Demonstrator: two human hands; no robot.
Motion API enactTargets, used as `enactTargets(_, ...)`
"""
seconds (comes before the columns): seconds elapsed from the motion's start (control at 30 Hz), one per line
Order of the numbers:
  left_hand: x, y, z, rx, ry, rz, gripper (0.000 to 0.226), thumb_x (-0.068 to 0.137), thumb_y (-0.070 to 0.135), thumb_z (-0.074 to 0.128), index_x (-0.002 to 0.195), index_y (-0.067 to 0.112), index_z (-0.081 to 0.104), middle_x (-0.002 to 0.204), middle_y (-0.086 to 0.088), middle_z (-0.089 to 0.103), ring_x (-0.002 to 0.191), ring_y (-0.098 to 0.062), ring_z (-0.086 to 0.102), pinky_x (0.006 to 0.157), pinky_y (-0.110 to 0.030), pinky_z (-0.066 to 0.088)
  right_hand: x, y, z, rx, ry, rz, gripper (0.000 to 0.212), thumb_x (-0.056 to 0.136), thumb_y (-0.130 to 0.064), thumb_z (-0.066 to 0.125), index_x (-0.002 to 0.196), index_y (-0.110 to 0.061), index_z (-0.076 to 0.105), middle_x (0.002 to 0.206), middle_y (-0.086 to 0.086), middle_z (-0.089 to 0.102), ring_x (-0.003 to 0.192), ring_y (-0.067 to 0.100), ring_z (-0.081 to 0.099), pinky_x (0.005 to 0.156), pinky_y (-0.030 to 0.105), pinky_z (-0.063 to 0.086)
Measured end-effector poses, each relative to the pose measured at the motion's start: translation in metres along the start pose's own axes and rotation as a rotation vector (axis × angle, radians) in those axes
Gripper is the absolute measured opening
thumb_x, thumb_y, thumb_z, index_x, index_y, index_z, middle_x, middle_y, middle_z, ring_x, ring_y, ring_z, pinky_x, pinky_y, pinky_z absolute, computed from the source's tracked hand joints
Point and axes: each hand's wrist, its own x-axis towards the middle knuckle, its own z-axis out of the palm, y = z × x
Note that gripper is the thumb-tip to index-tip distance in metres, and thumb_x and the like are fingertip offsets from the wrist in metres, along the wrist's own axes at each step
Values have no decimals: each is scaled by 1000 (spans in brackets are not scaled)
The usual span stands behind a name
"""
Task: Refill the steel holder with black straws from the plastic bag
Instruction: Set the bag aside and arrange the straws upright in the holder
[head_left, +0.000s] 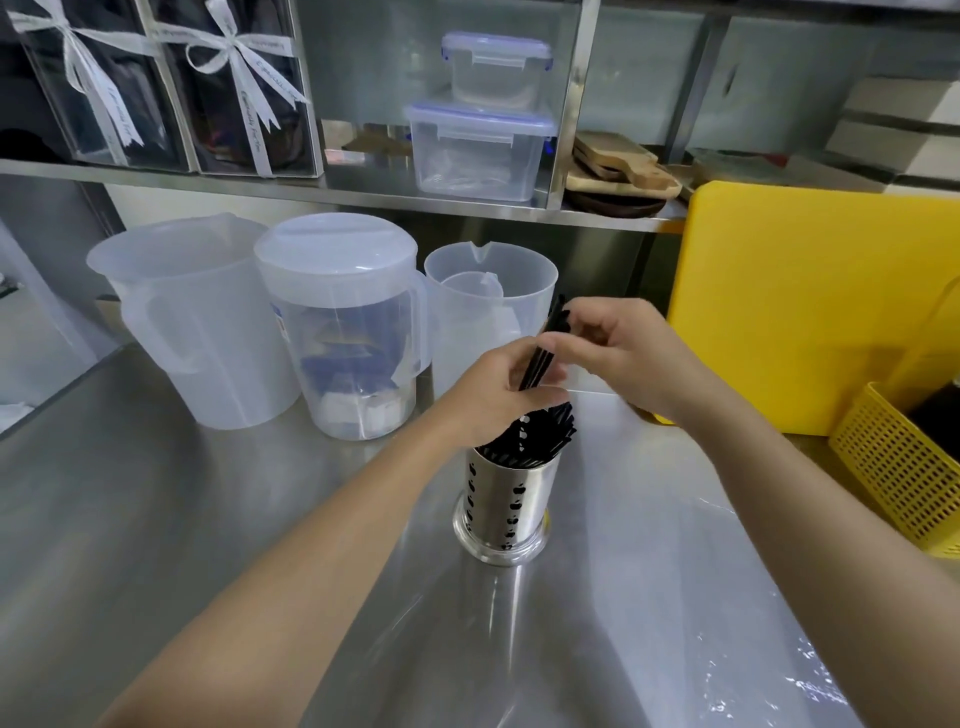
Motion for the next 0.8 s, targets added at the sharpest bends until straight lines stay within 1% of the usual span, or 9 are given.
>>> enactTargets(0.07,-2,-7,-5,-15,38,-17,30,78,11,69,104,21,58,93,5,66,88,-5,63,85,-14,47,2,11,11,-43,-15,44,24,87,-21,59,64,-17,53,55,-9,49,48,-2,48,45,9,37)
enactTargets(0.13,-4,-15,-8,26,83,-52,22,77,10,69,92,23,61,79,0,67,78,-13,63,83,-25,47,3,22,23,-67,-66,103,21,87,-22,59,67,-16,56,57,-5,51,51,5,46,47,14,35)
enactTargets(0.23,-6,-25,-7,116,83,-117,18,77,9,68,88,21,61,76,-2,70,82,-17,65,89,-38,49,2,35,36,-109,-138,165,20,86,-26,59,79,-7,62,68,4,58,66,20,55,57,28,45)
enactTargets(0.3,-6,-29,-6,130,78,-135,17,77,10,68,87,22,61,77,-1,71,84,-17,66,89,-37,50,1,38,41,-114,-128,169,23,84,-30,61,87,-6,64,78,11,64,76,25,59,66,37,50)
enactTargets(0.43,-3,-31,-11,148,38,-144,27,76,8,70,78,32,57,82,-2,70,84,-18,67,87,-34,50,1,38,43,-99,-58,137,22,85,-30,60,90,-9,67,82,8,66,78,22,59,71,38,51)
enactTargets(0.53,-2,-32,-13,113,11,-127,28,75,8,71,93,26,59,85,-2,70,84,-14,65,89,-28,48,5,49,48,-171,-107,193,21,85,-28,60,86,-9,68,82,11,67,80,24,61,75,44,53)
enactTargets(0.63,-3,-36,-10,242,-26,-140,33,77,16,71,107,24,59,89,-2,73,89,-16,65,94,-35,47,6,60,54,-198,-235,279,22,82,-28,63,88,-7,68,86,17,67,83,29,63,79,49,53)
enactTargets(0.7,-4,-38,-9,312,-45,-147,37,77,19,71,111,25,59,93,0,74,94,-16,65,95,-38,47,5,63,56,-226,-285,299,20,82,-27,63,91,-10,69,89,15,67,84,28,62,81,48,53)
enactTargets(0.8,-4,-37,-12,309,-28,-119,38,79,18,69,115,24,57,97,2,72,97,-14,64,94,-31,47,4,61,55,-276,-196,211,18,81,-27,65,93,-14,67,91,2,63,88,19,56,86,45,49)
